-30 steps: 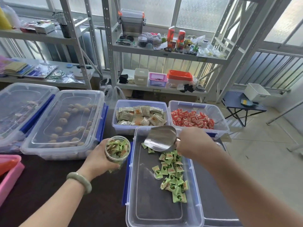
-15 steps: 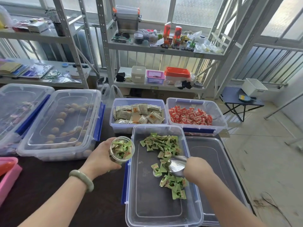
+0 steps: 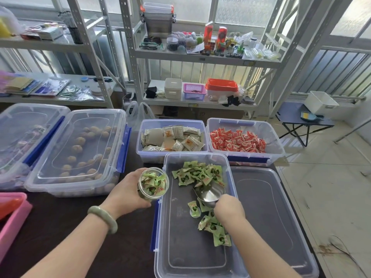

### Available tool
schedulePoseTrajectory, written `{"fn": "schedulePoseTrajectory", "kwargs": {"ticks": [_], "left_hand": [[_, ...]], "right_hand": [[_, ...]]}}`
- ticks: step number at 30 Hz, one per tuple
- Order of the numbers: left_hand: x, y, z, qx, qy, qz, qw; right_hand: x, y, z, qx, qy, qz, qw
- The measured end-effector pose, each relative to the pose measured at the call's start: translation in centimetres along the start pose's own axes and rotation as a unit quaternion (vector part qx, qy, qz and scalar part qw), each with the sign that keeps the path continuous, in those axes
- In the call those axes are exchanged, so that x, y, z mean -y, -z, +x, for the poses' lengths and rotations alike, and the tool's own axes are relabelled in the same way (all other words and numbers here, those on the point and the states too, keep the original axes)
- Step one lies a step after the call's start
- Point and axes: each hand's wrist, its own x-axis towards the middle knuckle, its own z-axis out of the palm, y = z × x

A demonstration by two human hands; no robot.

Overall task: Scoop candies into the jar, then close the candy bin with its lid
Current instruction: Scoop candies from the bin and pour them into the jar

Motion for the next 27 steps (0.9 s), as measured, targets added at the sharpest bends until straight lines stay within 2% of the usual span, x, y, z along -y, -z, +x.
{"fn": "schedulePoseTrajectory", "kwargs": {"ticks": [4,8,11,27], "left_hand": [[-0.2,0.0,0.1,0.002,0.009,0.007,1.0],[-0.2,-0.1,0.3,0.0,0.017,-0.005,1.0],[0.0,-0.2,0.3,0.001,0.026,-0.01,1.0],[0.1,0.0,0.8,-0.006,0.007,-0.02,1.0]], "right_hand": [[0.6,-1.7,1.5,-0.006,0.024,0.051,0.998],[1.3,-2.8,2.1,-0.009,0.005,0.204,0.979],[0.8,-3.5,1.9,-0.023,0.02,0.276,0.961],[-2.0,-4.8,-1.1,-0.107,0.078,0.354,0.926]]}}
